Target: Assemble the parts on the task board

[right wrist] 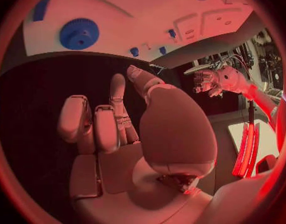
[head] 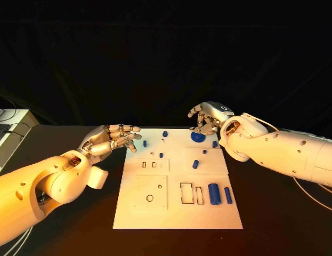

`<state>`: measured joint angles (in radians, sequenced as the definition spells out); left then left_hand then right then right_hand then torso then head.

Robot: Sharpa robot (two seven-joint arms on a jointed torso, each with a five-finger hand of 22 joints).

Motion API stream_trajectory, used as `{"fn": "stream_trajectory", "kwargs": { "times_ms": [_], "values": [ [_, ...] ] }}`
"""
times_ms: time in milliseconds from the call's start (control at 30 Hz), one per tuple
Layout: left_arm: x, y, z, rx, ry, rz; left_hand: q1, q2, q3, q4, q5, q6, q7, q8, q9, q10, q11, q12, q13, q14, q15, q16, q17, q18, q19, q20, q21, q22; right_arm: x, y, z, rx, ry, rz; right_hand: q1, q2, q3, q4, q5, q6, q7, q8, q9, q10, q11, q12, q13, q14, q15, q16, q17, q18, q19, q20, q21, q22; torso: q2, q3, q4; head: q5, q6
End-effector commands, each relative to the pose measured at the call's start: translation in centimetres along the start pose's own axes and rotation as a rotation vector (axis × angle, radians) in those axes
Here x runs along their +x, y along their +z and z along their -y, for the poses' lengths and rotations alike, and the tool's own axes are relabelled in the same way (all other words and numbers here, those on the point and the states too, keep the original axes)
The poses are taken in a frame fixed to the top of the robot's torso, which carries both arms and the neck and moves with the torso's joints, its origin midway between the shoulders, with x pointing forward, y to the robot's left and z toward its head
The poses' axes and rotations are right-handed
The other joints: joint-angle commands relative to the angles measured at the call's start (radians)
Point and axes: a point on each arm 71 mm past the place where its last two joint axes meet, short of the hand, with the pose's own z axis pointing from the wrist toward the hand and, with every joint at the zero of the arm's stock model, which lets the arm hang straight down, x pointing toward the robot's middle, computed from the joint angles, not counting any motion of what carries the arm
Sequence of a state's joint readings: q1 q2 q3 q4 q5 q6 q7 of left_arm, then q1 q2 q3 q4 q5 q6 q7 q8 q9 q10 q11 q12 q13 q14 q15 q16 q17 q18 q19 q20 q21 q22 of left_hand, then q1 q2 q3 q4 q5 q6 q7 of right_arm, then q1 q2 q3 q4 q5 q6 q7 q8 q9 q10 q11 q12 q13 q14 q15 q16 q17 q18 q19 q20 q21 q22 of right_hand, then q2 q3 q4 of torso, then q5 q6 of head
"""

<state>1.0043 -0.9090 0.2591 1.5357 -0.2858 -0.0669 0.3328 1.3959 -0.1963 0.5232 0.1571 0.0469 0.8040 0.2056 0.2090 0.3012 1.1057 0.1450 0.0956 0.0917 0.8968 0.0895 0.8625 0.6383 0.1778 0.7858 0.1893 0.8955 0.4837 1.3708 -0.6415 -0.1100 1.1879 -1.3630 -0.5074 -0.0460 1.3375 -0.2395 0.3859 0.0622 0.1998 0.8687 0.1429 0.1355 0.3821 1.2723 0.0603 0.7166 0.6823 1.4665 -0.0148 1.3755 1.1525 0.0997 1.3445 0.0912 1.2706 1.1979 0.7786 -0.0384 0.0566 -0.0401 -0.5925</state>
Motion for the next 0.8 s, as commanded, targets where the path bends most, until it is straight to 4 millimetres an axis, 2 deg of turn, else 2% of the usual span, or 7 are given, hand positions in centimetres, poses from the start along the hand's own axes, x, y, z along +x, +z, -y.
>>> {"fn": "stream_trajectory", "kwargs": {
  "times_ms": [33,133,200,333,433,667,800],
  "values": [
    [0.3,-0.1,0.1,0.029,-0.024,-0.027,-0.013,0.0,0.0,-0.004,0.003,-0.006,0.0,-0.004,-0.001,-0.005,0.001,-0.003,0.001,-0.004,-0.002,-0.004,-0.001,0.004,-0.005,0.001,-0.003,-0.001,0.2,-0.5,1.3,0.088,0.046,-0.127,0.02,0.016,-0.045,0.048,0.006,0.012,0.012,0.016,0.005,0.04,0.006,0.449,0.431,0.055,0.005,0.082,0.149,-0.02,0.025,0.007,0.024,0.04,-0.006,0.0041,-0.0107,-0.002,0.001],
    [0.4,-0.3,-0.1,0.023,-0.027,-0.027,-0.013,0.0,0.0,-0.004,0.003,-0.006,0.0,-0.004,-0.001,-0.005,0.001,-0.003,0.001,-0.003,-0.002,-0.004,-0.001,0.004,-0.005,0.001,-0.003,-0.001,-0.3,-1.1,2.6,0.137,0.038,-0.151,0.026,0.016,-0.063,0.086,0.021,0.02,0.015,0.037,0.009,0.147,0.011,0.668,0.666,0.073,0.012,0.133,0.249,-0.032,0.061,0.011,0.067,0.096,-0.008,0.0076,-0.0134,0.0,0.0],
    [0.4,-0.4,-0.2,0.019,-0.028,-0.027,-0.013,0.0,0.0,-0.004,0.003,-0.006,0.001,-0.004,-0.001,-0.005,0.001,-0.003,0.001,-0.003,-0.002,-0.004,-0.001,0.004,-0.005,0.001,-0.003,-0.001,-0.4,-1.3,3.3,0.167,0.033,-0.166,0.028,0.015,-0.065,0.098,0.037,0.018,0.017,0.043,0.009,0.183,0.014,0.723,0.729,0.079,0.015,0.148,0.284,-0.037,0.076,0.013,0.086,0.121,-0.009,0.0091,-0.0139,0.0,0.0],
    [0.3,-0.5,-0.4,0.014,-0.03,-0.026,-0.013,-0.001,-0.001,-0.005,0.003,-0.004,0.002,-0.003,0.0,-0.006,0.002,-0.003,0.001,-0.002,-0.002,-0.003,-0.002,0.004,-0.005,0.001,-0.003,-0.001,-0.5,-1.4,4.3,0.215,0.022,-0.192,0.028,0.015,-0.077,0.117,0.041,0.021,0.019,0.056,0.011,0.24,0.018,0.795,0.814,0.092,0.019,0.176,0.357,-0.046,0.101,0.017,0.12,0.163,-0.009,0.0111,-0.0155,-0.002,-0.002],
    [0.3,-0.5,-0.4,0.011,-0.03,-0.026,-0.014,-0.001,-0.001,-0.005,0.003,-0.002,0.003,-0.002,0.0,-0.006,0.003,-0.003,0.001,0.0,-0.002,-0.003,-0.002,0.004,-0.004,0.001,-0.002,-0.001,-0.3,-1.2,4.5,0.236,0.011,-0.208,0.027,0.02,-0.092,0.135,0.045,0.018,0.021,0.064,0.012,0.296,0.021,0.851,0.885,0.104,0.023,0.195,0.416,-0.059,0.133,0.021,0.166,0.217,-0.009,0.0114,-0.0172,-0.003,0.001],
    [0.4,-0.5,-0.5,0.008,-0.03,-0.03,-0.013,0.0,-0.001,-0.006,0.003,-0.002,0.004,-0.002,0.0,-0.006,0.003,-0.003,0.001,0.001,-0.002,-0.002,-0.002,0.005,-0.004,0.001,-0.002,-0.001,0.4,-0.4,4.3,0.251,-0.002,-0.215,0.031,0.022,-0.107,0.147,0.048,-0.003,0.028,0.062,0.008,0.299,0.027,0.854,0.888,0.104,0.029,0.195,0.418,-0.068,0.155,0.025,0.198,0.256,-0.006,0.0082,-0.0089,-0.015,-0.001],
    [0.4,-0.5,-0.6,0.006,-0.029,-0.031,-0.013,0.0,-0.001,-0.006,0.003,0.0,0.004,-0.001,0.001,-0.007,0.003,-0.003,0.001,0.003,-0.002,-0.001,-0.003,0.005,-0.003,0.001,-0.001,0.0,1.0,0.0,4.1,0.254,-0.006,-0.224,0.038,0.024,-0.114,0.151,0.05,-0.03,0.035,0.054,0.004,0.299,0.033,0.854,0.888,0.104,0.034,0.195,0.418,-0.075,0.169,0.03,0.219,0.28,-0.005,0.0069,-0.0085,-0.015,-0.003]
  ]
}}
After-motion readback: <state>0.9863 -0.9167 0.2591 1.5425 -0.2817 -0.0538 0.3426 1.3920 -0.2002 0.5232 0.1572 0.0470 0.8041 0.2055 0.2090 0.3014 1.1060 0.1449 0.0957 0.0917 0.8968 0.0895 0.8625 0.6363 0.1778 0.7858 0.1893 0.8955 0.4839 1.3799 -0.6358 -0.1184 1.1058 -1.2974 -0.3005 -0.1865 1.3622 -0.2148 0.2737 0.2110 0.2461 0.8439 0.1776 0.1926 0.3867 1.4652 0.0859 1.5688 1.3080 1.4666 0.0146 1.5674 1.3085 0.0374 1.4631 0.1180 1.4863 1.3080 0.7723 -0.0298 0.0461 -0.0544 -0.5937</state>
